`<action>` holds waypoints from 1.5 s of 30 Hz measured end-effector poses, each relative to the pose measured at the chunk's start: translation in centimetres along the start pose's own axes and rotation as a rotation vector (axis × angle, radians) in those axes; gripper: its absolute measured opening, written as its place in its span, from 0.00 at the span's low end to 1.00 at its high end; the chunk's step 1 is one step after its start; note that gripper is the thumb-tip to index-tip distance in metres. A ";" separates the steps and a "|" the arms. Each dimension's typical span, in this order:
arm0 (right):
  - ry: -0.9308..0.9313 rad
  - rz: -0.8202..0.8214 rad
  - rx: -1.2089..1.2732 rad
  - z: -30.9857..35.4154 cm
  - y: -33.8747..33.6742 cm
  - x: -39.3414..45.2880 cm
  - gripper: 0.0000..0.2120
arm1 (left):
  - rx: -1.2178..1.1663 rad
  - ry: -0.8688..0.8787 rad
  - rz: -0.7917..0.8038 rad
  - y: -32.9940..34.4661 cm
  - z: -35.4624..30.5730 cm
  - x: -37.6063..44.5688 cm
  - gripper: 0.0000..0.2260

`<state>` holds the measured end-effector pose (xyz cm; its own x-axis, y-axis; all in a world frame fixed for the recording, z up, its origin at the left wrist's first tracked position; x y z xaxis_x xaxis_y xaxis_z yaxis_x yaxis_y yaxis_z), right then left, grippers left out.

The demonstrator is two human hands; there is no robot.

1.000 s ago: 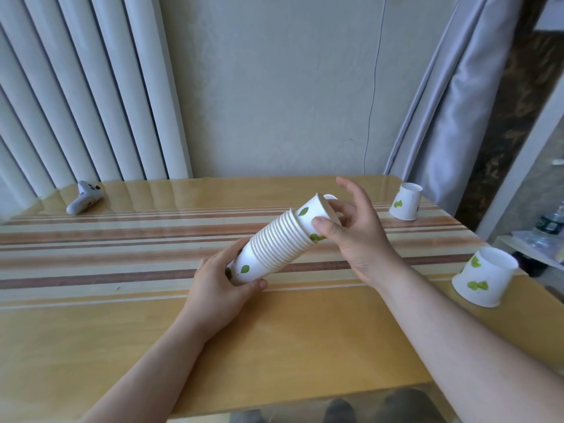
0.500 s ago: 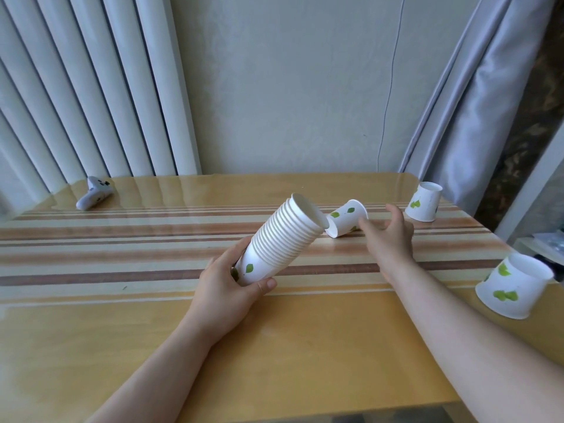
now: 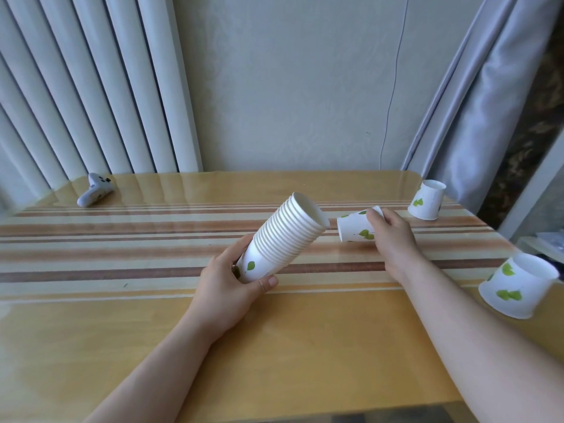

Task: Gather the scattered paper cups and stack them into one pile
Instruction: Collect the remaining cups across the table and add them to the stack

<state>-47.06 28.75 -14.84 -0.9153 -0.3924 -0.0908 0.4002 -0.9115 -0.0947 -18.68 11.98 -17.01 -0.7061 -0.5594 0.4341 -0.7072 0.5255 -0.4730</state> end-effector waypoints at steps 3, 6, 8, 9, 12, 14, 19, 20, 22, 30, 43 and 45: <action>0.138 0.134 0.432 1.2 -0.3 -1.9 0.05 | 0.000 -0.002 -0.002 0.0 -0.1 0.0 0.36; 0.117 0.254 0.707 3.9 0.3 -4.2 0.15 | 0.013 -0.006 0.000 0.0 -0.1 -0.1 0.36; 0.010 0.321 0.633 5.4 1.0 -5.8 0.22 | 0.030 -0.004 0.009 0.0 -0.1 -0.2 0.36; -0.041 0.335 0.568 6.0 1.4 -6.6 0.26 | 0.040 0.002 0.014 0.0 -0.2 -0.3 0.36; -0.159 0.356 0.365 6.3 2.2 -8.0 0.37 | 0.075 0.021 0.025 -0.1 -0.6 -0.4 0.35; -0.214 0.378 0.263 6.1 2.7 -8.5 0.44 | 0.095 0.032 0.032 -0.1 -0.7 -0.4 0.35; -0.242 0.345 0.162 5.7 3.2 -8.9 0.55 | 0.131 0.050 0.032 -0.2 -0.8 -0.5 0.34; -0.227 0.368 0.142 5.7 3.2 -9.0 0.61 | 0.137 0.051 0.034 -0.2 -0.9 -0.5 0.34; -0.204 0.468 0.079 5.5 2.8 -9.5 0.68 | 0.141 0.042 0.034 -0.2 -0.8 -0.6 0.33; -0.265 0.203 -0.939 -0.7 -4.9 -8.7 0.34 | 0.052 -0.091 0.132 -0.4 -1.7 0.2 0.29; -0.321 -0.096 -0.625 -3.0 -7.8 -8.9 0.18 | 0.028 -0.069 0.173 11.0 -8.4 2.8 0.24; -0.292 -0.086 -0.587 -3.1 -8.0 -8.9 0.18 | 0.041 -0.068 0.130 11.6 -8.4 2.5 0.24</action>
<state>-42.02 39.90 -16.32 -0.8869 -0.4138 0.2055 0.2080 -0.7549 -0.6220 -28.99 22.06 -15.01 -0.7868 -0.5312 0.3144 -0.6065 0.5705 -0.5538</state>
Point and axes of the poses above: each hand's wrist, its own x-axis towards the middle knuckle, its own y-axis out of the palm, z = x × y, the point moved 2 cm from there along x, towards the middle knuckle, and after that the axes turned 9 degrees about y, right-handed, at the moved point
